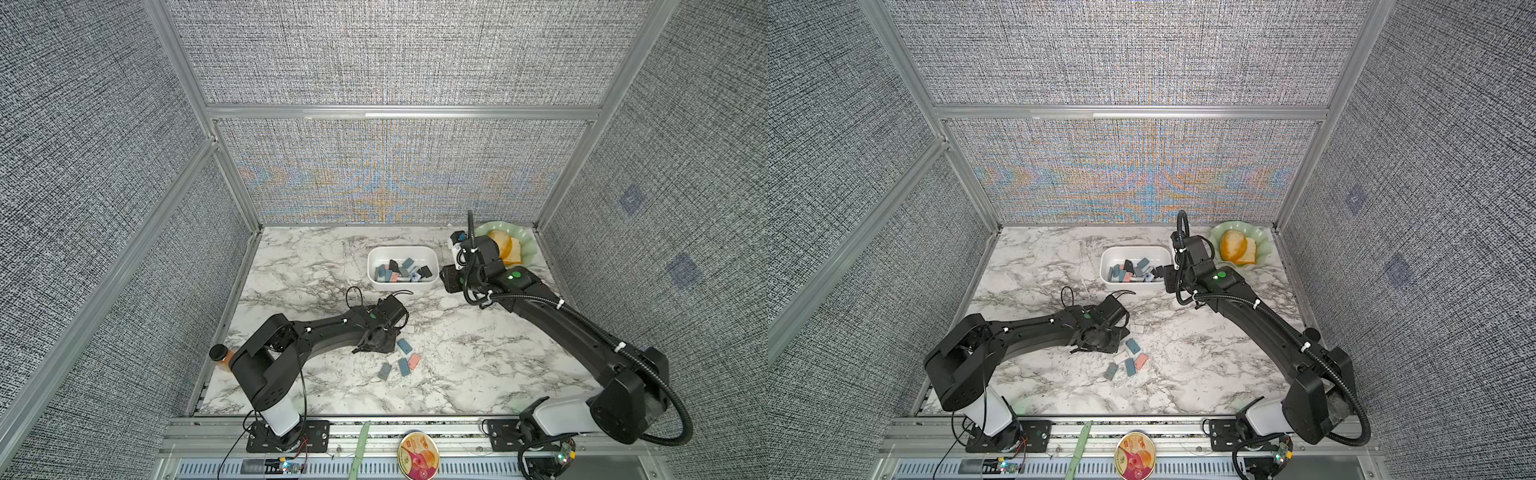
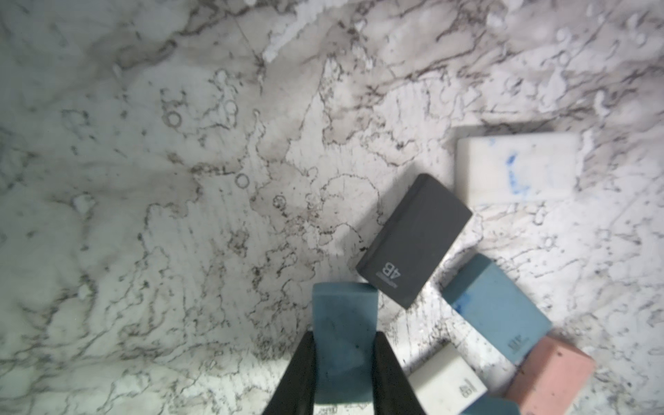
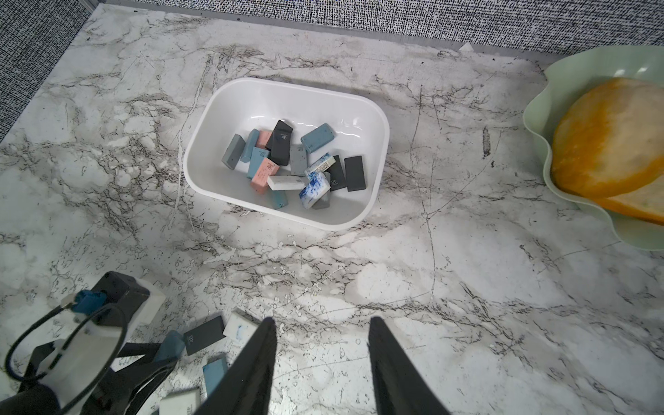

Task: Put the eraser in the storage box
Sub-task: Pick up the eraser from the center of the board.

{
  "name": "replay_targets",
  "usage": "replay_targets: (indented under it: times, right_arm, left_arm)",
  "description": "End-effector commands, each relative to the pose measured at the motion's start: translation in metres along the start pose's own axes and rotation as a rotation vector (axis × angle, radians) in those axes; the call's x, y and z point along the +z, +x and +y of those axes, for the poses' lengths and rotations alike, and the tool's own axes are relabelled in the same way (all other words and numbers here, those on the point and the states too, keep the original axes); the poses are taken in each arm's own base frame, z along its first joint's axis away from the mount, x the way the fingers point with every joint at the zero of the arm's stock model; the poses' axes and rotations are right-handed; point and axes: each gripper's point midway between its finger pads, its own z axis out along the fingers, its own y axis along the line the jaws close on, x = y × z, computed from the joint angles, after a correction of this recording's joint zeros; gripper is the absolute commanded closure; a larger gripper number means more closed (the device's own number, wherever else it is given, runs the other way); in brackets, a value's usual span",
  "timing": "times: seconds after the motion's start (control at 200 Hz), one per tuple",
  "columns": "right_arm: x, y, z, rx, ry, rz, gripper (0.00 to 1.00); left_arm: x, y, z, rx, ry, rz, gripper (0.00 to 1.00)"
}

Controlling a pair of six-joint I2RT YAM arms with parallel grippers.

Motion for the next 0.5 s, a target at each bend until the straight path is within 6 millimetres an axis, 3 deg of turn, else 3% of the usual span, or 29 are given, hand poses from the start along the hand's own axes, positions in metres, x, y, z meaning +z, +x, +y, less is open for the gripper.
replay_targets:
  times: [0.0,0.315,0.495]
  right_arm:
    - [-0.002,-0.004,-0.002,0.007,0.009,-0.015,0.54]
    - [-0.001,-0.005,-0.003,0.002,0.014,-0.016,0.54]
    - [-0.003,-0.007,-0.005,0.002,0.023,-0.022,0.54]
  left_arm:
    - [-0.010,-0.006,0.003,-0.014,-0.017,-0.022,0.73]
    - [-0.051,-0.042,-0.007,0.009,-0.012,-0.133,0.72]
    - [-0.070,-0.080,-0.014,0.030,-0.005,-0.191,0.72]
